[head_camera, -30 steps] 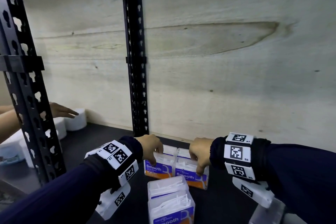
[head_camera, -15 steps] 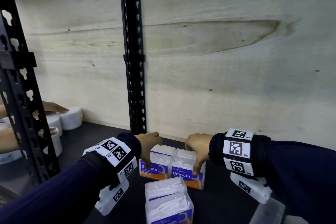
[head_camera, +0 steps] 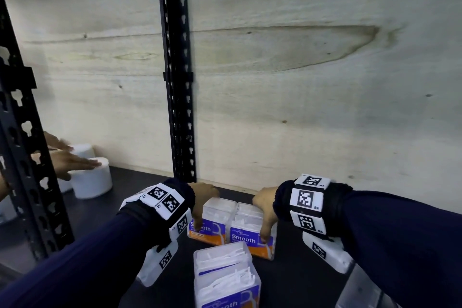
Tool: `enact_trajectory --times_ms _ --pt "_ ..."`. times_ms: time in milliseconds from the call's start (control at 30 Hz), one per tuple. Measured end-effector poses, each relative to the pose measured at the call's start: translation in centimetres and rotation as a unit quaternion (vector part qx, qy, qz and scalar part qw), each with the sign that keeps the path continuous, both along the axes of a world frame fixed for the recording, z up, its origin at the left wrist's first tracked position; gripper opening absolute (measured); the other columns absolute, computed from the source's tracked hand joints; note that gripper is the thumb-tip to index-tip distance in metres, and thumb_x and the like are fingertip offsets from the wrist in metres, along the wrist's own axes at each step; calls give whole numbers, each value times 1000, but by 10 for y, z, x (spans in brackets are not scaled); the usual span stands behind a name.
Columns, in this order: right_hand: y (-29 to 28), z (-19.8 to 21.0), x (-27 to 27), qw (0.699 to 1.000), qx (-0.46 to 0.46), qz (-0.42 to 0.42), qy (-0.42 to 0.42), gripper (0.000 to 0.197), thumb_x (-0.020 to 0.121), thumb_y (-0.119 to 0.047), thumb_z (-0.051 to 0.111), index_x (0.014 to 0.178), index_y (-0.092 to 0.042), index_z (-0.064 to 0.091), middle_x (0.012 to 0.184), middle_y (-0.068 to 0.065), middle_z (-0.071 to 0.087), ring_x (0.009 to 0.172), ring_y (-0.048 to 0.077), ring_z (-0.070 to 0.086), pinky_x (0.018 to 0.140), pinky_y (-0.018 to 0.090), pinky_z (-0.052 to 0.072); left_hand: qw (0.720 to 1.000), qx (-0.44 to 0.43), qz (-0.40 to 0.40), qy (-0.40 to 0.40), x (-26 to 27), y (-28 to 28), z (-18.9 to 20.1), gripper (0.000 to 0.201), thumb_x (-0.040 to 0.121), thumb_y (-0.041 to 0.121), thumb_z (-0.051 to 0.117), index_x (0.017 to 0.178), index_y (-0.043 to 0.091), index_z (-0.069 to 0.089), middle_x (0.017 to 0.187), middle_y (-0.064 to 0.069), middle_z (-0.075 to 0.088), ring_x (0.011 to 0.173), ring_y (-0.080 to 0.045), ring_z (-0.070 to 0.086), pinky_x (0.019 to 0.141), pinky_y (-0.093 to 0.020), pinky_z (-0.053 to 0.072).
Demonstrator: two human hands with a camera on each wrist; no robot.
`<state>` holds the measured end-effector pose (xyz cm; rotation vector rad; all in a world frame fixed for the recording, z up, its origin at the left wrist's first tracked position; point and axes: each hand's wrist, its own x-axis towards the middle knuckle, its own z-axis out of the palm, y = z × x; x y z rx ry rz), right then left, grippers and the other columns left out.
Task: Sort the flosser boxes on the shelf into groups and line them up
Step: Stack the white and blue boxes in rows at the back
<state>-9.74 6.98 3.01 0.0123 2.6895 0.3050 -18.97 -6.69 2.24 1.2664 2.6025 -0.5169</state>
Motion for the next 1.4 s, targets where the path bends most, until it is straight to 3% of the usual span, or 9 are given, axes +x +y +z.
enact_trajectory --times_ms 233,400,500,667,867,1000,1133,1267,1400 --pt "-11 18 16 996 -6 58 67 66 77 -40 72 126 0 52 125 14 59 114 30 56 90 32 47 1000 12 -18 15 11 -7 3 96 77 18 76 150 7 15 156 -9 22 144 -22 25 117 -30 26" --pt "-36 25 53 983 -91 150 45 44 86 -27 63 127 -10 57 123 9 63 110 22 58 79 22 39 995 79 -53 -40 33 -23 16 52 87 19 64 136 13 49 139 -6 51 125 -20 50 97 -24 40" --pt "-51 14 68 980 -71 185 4 49 88 -29 61 133 -11 52 128 10 58 115 24 55 82 24 39 991 80 -64 -83 46 -31 12 35 91 23 58 123 11 62 124 -9 64 109 -22 58 80 -18 38" --pt "-62 6 82 982 -26 186 9 51 86 -29 62 131 -7 52 130 13 54 117 28 51 91 33 43 984 102 -42 -139 56 -40 2 42 90 38 57 121 12 65 119 -10 68 93 -14 55 92 -27 45" --pt "-62 4 96 990 25 142 13 47 84 -27 66 121 -1 54 122 17 58 106 30 55 77 32 43 982 97 -41 -157 62 -38 -1 46 83 32 69 121 8 61 121 -11 65 92 -9 50 81 -20 42" --pt "-58 6 98 996 18 91 -7 45 81 -22 70 117 -1 51 117 18 58 90 23 46 60 26 38 987 84 -34 -135 64 -37 -1 48 81 29 71 122 8 59 122 -11 64 92 -11 50 90 -28 46" --pt "-47 9 96 999 20 21 13 54 78 -21 73 123 2 55 124 18 60 102 28 58 75 34 50 995 54 -42 -75 60 -44 2 45 81 21 69 122 6 58 122 -12 62 93 -20 54 81 -24 43" --pt "-41 11 89 996 1 -31 83 49 76 -17 73 120 2 60 124 17 61 103 26 61 87 35 51 998 46 -25 -33 49 -55 4 44 81 20 68 122 7 57 124 -11 60 112 -25 57 90 -31 47" --pt "-49 13 80 989 -38 -70 123 45 82 -11 67 124 2 56 126 16 59 89 23 51 83 33 48 998 57 -21 -22 41 -60 4 44 83 18 65 126 9 57 128 -10 58 117 -24 55 94 -30 45"
